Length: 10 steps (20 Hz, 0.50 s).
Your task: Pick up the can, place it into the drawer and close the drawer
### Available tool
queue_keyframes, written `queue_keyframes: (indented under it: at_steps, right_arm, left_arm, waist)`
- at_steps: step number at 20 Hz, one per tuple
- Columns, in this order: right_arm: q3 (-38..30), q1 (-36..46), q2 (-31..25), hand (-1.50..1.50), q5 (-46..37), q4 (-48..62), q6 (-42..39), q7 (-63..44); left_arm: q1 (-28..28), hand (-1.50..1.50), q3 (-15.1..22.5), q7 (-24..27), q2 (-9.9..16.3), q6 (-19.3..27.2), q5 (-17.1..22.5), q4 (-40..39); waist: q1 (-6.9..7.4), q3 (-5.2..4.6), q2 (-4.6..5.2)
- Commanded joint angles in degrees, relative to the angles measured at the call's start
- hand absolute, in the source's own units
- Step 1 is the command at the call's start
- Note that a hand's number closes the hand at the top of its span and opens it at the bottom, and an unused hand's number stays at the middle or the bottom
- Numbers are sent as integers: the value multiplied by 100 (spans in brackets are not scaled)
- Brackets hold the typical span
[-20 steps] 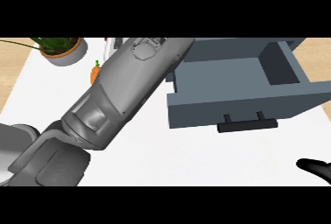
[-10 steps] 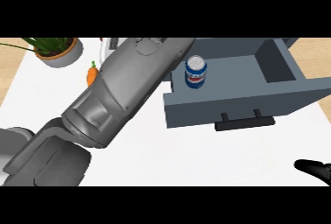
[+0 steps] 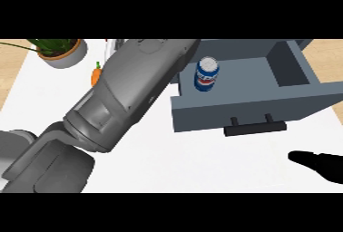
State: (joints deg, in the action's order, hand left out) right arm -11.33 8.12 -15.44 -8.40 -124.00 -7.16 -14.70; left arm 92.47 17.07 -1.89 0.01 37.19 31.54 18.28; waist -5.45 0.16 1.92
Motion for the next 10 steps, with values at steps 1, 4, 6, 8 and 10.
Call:
queue_keyframes:
  at_steps: [1,4,6,8,10]
  right_arm:
    - [326,253,-265,-150,-813,449,-29,361]
    - [807,415,-287,-150,-1524,659,90,483]
    - [875,418,-359,-150,-1878,998,205,847]
    - [1265,865,-267,-150,-2414,1514,401,734]
    - [1492,972,-270,-150,-2736,1741,442,726]
  left_arm:
    - [103,-150,-79,100,-1,5,180,-61]
    - [111,-150,-79,238,-1,41,298,-35]
    - [108,-150,-109,289,-1,47,339,-115]
    - [90,-150,-23,324,-1,74,347,-50]
    - [120,-150,-36,376,-1,-32,249,-193]
  waist:
    - [87,0,12]
    - [98,-2,1]
    - [123,3,9]
    - [283,-3,-3]
    - [374,-7,-39]
